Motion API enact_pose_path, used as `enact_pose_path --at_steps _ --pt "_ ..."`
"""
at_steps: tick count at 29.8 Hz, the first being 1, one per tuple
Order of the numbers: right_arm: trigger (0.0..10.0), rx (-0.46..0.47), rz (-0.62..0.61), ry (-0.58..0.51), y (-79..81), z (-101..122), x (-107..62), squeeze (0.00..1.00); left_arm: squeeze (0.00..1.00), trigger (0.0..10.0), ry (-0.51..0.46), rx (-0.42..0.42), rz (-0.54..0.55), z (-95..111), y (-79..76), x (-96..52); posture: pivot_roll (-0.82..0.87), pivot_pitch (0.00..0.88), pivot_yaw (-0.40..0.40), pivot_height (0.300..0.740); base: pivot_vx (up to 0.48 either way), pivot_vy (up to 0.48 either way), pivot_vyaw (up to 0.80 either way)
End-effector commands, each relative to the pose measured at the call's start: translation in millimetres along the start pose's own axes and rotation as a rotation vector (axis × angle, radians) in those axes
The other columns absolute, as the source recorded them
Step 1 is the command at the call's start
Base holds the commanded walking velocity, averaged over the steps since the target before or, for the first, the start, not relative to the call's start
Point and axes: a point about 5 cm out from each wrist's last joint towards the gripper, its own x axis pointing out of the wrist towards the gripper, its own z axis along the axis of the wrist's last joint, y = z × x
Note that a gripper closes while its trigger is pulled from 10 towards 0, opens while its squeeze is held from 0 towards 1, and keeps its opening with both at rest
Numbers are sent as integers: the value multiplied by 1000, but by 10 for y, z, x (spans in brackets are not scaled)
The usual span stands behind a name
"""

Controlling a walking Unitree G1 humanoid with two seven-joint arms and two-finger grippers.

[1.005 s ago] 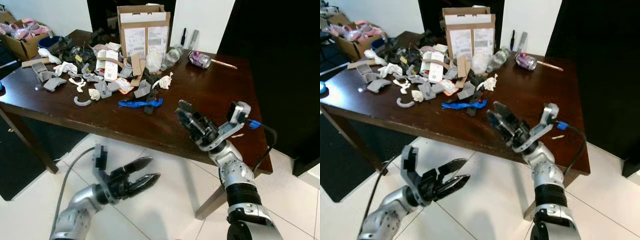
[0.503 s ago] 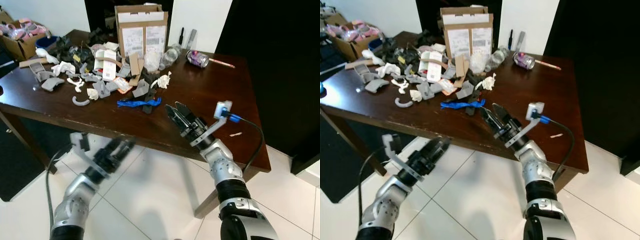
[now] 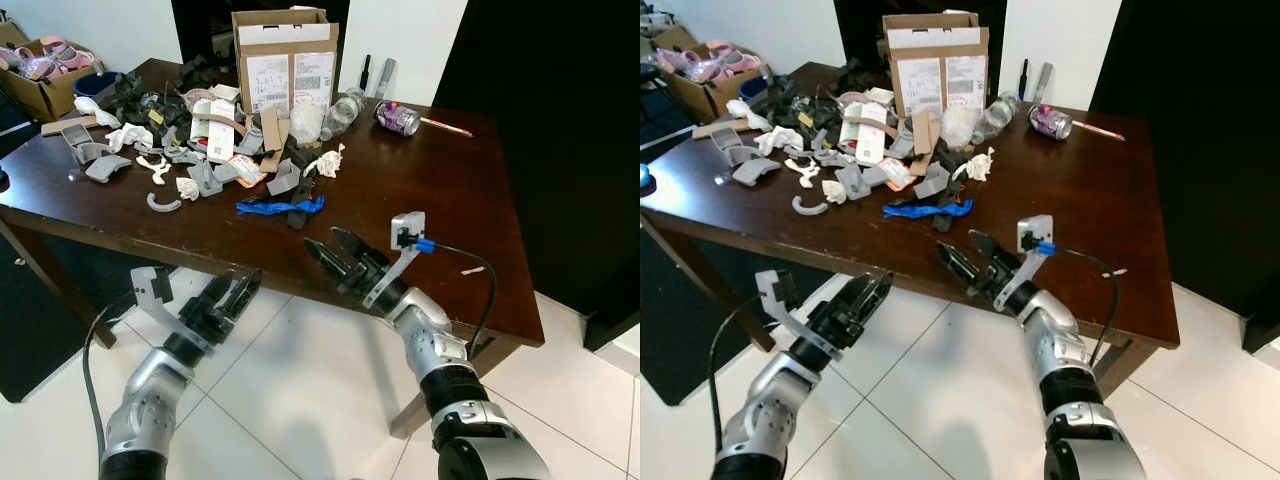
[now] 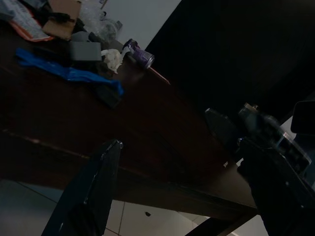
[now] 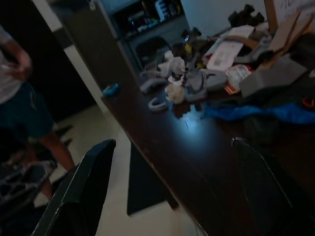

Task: Picking trash to rubbish bin

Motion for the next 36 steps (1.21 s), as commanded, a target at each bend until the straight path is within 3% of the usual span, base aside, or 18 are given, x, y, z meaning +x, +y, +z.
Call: enact_pose_path --at_steps 1,26,34,36 --pt "10000 -14 -9 14 -5 -39 -22 0 0 10000 6 -5 5 -47 -9 18 92 103 -35 740 345 0 0" --pt "10000 -54 6 13 35 -55 16 0 0 10000 12 -11 -20 -103 -83 59 91 110 -38 740 379 0 0" --pt "10000 -95 -6 -11 46 39 79 0 0 10000 23 0 -18 -113 -100 93 92 118 -43 740 285 0 0" --pt "10000 -149 -12 -11 54 109 124 0 0 10000 25 5 -19 -113 -107 105 90 119 -42 740 0 0 0"
